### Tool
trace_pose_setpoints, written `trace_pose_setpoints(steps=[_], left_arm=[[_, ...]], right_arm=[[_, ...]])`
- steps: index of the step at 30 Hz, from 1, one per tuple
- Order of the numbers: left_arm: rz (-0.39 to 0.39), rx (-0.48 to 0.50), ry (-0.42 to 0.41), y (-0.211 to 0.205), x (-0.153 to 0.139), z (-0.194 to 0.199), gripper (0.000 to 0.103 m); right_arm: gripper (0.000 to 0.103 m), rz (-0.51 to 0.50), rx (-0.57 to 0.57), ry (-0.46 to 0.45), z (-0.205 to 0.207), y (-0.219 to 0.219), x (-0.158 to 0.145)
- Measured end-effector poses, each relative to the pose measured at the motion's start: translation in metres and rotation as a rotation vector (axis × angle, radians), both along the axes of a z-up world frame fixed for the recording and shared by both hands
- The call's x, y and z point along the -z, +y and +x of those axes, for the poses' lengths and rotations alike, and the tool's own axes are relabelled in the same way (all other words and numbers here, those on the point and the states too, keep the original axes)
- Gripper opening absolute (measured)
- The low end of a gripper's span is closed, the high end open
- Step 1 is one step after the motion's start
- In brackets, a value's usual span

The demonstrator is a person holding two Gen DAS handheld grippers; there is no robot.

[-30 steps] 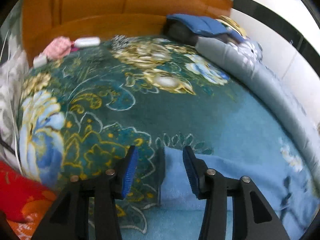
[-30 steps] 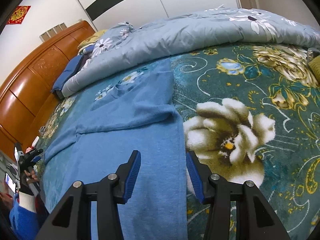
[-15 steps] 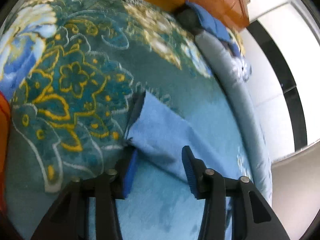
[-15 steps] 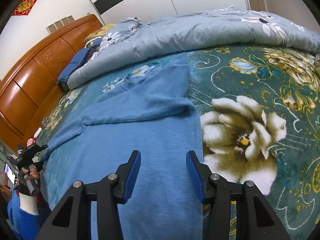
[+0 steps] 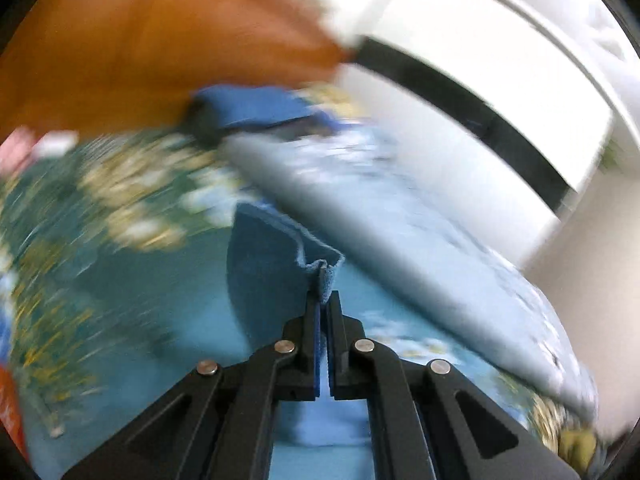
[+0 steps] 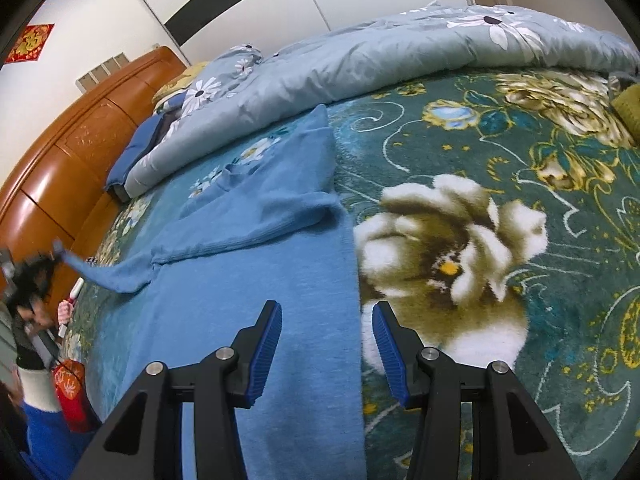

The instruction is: Fold clothes

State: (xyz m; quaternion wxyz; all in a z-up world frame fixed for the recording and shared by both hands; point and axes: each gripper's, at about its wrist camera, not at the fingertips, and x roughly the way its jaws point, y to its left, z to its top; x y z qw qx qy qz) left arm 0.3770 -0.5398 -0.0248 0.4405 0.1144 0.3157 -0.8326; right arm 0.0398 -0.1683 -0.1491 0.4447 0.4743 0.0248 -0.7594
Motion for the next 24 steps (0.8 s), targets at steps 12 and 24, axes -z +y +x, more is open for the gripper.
trace_pose_setpoints(steps=[12, 24], left_arm=[[0.026, 0.492, -0.3, 0.103, 0.061, -0.271, 0.002], [0.177, 0.723, -0.441, 0.16, 0.13, -0.312, 0.019]], right_arm=[[0.051, 0.013, 0.04, -0.016, -0.021, 0.027, 0.009], [0.051, 0.016, 0.066, -0.021, -0.036, 0.043, 0.008]])
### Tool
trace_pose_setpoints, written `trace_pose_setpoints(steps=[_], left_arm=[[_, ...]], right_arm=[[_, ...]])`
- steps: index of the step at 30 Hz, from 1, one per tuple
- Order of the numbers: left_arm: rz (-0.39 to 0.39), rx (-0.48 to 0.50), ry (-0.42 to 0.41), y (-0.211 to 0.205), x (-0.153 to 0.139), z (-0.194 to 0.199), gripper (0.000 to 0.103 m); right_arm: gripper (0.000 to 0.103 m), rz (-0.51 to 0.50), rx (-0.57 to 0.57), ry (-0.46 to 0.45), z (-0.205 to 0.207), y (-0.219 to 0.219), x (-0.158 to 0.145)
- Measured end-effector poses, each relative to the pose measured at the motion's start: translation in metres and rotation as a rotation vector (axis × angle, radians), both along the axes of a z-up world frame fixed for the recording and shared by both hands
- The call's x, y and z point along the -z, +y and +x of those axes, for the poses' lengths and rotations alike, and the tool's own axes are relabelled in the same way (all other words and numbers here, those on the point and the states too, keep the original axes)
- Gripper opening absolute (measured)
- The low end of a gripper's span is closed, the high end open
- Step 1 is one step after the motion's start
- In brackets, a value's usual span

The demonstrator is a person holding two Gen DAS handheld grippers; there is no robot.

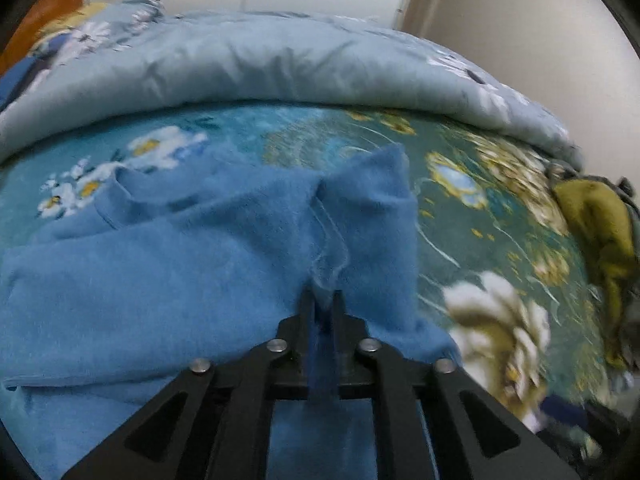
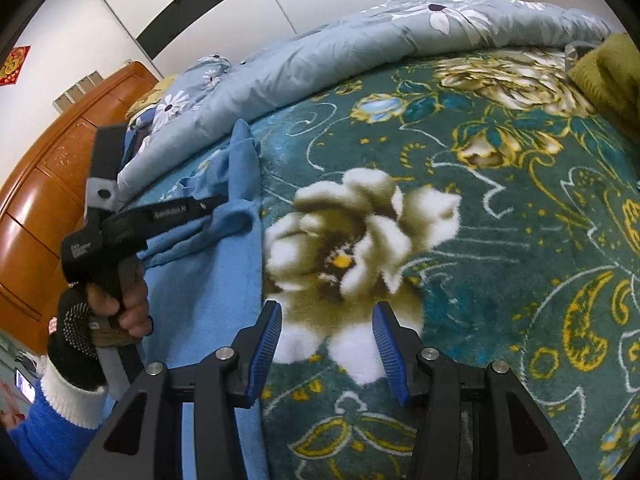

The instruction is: Fold clothes

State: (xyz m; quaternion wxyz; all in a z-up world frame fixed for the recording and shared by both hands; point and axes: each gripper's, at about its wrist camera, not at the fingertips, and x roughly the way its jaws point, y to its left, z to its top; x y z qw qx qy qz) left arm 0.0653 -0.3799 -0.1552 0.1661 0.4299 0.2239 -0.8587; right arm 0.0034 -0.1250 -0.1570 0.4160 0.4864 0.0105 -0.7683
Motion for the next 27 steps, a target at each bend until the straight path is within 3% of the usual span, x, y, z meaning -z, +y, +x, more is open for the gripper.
trace_pose_setpoints(steps=[1, 3, 4, 8, 12, 15, 19, 27], left_arm=[[0.013, 0.019, 0.017, 0.0, -0.005, 0.01, 0.031], [0.033, 0.052, 0.056, 0.0, -0.016, 0.033, 0.042], [0.026, 0.047, 0.084, -0.002, -0.022, 0.047, 0.043], [-0.076, -0.108, 0.141, -0.03, -0.036, 0.104, 0.05], [-0.17, -0.311, 0.095, -0.07, -0.031, 0.156, 0.051], [-0.136, -0.424, 0.065, -0.099, -0.016, 0.186, 0.051], [-0.048, -0.502, 0.07, -0.12, 0.006, 0.211, 0.051], [0.003, -0.523, 0.076, -0.124, 0.027, 0.204, 0.051]], right_arm=[[0.051, -0.006, -0.007, 0.008, 0.001, -0.004, -0.003], [0.051, -0.02, -0.027, 0.027, 0.002, -0.015, -0.011], [0.051, -0.03, -0.043, 0.034, 0.003, -0.023, -0.016], [0.051, -0.08, -0.136, 0.066, 0.007, -0.071, -0.033], [0.051, -0.078, -0.219, 0.088, 0.009, -0.126, -0.034], [0.051, -0.034, -0.254, 0.111, 0.007, -0.161, -0.023], [0.051, 0.063, -0.199, 0.125, -0.006, -0.183, -0.002], [0.048, 0.003, -0.168, 0.002, -0.021, -0.189, 0.013]])
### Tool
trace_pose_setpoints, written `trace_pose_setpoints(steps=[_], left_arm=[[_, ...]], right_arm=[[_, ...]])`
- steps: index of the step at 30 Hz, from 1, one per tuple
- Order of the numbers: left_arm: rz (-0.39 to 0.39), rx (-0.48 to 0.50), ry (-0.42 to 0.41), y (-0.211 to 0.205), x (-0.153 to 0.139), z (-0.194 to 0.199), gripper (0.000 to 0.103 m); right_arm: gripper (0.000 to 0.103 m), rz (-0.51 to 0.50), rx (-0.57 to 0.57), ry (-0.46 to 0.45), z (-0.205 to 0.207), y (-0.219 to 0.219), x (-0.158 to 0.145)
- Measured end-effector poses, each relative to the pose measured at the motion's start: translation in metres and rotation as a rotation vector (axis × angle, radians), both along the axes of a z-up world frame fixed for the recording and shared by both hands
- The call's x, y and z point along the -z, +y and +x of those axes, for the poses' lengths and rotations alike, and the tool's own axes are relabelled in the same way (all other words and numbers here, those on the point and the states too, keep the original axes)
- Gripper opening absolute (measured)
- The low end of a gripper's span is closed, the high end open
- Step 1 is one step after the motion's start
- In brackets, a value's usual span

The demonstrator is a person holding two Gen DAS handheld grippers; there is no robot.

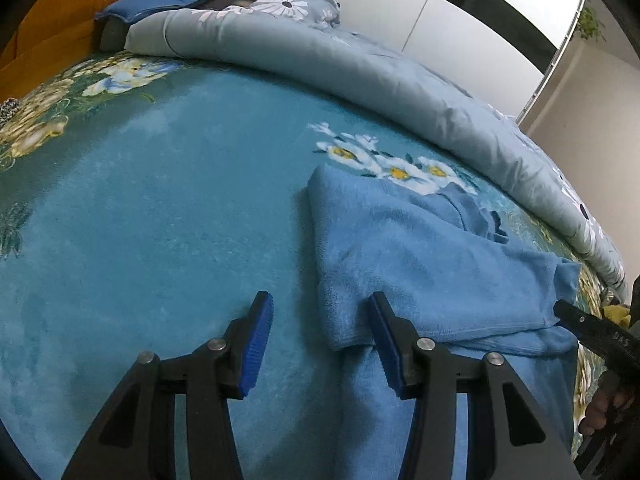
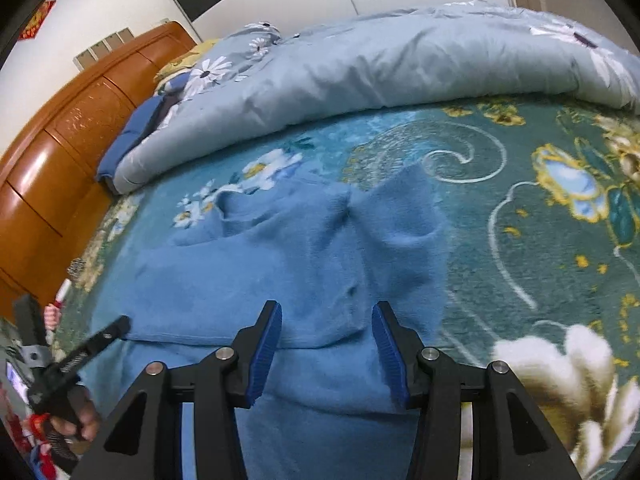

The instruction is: Fold clothes

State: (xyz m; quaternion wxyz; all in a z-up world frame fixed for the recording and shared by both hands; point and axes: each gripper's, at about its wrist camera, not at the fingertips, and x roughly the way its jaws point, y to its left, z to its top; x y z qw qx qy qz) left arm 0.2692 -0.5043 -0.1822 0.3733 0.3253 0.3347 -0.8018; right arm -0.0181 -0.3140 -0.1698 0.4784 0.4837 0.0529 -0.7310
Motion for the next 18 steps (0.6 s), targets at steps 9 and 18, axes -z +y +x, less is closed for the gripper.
trace_pose_setpoints(steps=[9, 18], left_arm=[[0.009, 0.009, 0.018, 0.002, 0.001, 0.001, 0.051], [0.017, 0.086, 0.017, 0.014, 0.001, -0.01, 0.059]], right_arm=[[0.003, -0.004, 0.04, -0.006, 0.001, -0.005, -0.017], [0.003, -0.014, 0.106, 0.116, 0.004, 0.051, -0.025]])
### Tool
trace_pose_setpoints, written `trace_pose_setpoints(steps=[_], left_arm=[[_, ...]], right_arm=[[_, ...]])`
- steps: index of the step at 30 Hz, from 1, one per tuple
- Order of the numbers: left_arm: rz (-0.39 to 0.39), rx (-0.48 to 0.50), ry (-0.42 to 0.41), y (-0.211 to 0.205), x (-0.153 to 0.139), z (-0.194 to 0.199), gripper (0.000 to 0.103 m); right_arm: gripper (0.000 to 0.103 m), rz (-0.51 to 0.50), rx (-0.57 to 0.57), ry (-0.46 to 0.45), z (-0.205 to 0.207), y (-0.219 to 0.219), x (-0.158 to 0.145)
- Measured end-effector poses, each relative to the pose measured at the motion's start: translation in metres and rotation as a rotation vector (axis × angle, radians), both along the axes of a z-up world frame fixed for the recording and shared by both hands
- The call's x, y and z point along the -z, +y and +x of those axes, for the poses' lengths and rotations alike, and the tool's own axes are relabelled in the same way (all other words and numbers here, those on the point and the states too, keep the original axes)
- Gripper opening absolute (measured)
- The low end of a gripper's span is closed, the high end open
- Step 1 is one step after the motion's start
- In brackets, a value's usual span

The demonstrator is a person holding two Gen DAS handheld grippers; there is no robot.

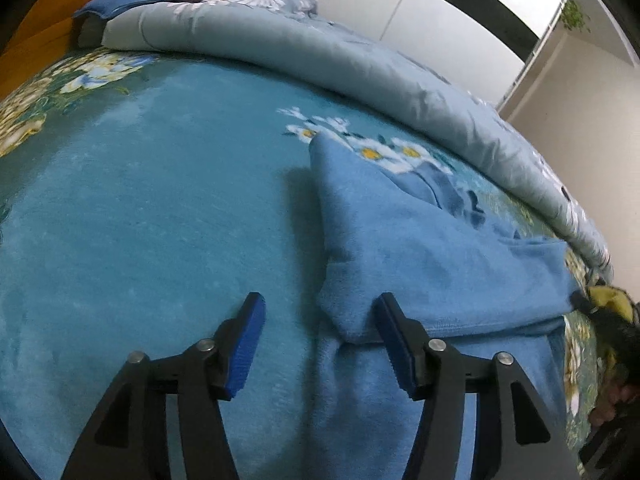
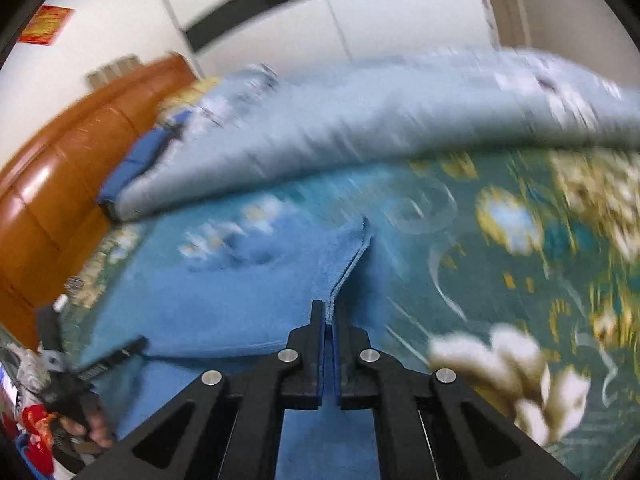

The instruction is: Fold clothes

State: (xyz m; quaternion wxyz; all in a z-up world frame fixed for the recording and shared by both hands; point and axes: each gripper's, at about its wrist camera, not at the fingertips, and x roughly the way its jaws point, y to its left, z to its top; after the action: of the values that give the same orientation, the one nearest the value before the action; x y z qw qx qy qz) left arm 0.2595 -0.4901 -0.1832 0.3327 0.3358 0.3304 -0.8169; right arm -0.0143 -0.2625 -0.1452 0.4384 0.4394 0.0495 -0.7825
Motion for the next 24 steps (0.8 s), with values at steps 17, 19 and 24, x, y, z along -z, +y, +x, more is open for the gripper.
trace_pose_setpoints(steps=[17, 19, 24], left_arm=[[-0.058, 0.018, -0.043, 0.015, -0.029, 0.009, 0.06], [-0.082, 0.028, -0.017, 0.029, -0.045, 0.024, 0.06], [-0.076, 0.06, 0.006, 0.068, -0.047, 0.07, 0.06]], right_arm=[[0.007, 0.04, 0.006, -0.063, -0.005, 0.005, 0.001], [0.007, 0.018, 0.006, -0.054, 0.001, 0.015, -0.013], [0.012, 0.004, -0.04, -0.036, 0.044, 0.067, -0.022]])
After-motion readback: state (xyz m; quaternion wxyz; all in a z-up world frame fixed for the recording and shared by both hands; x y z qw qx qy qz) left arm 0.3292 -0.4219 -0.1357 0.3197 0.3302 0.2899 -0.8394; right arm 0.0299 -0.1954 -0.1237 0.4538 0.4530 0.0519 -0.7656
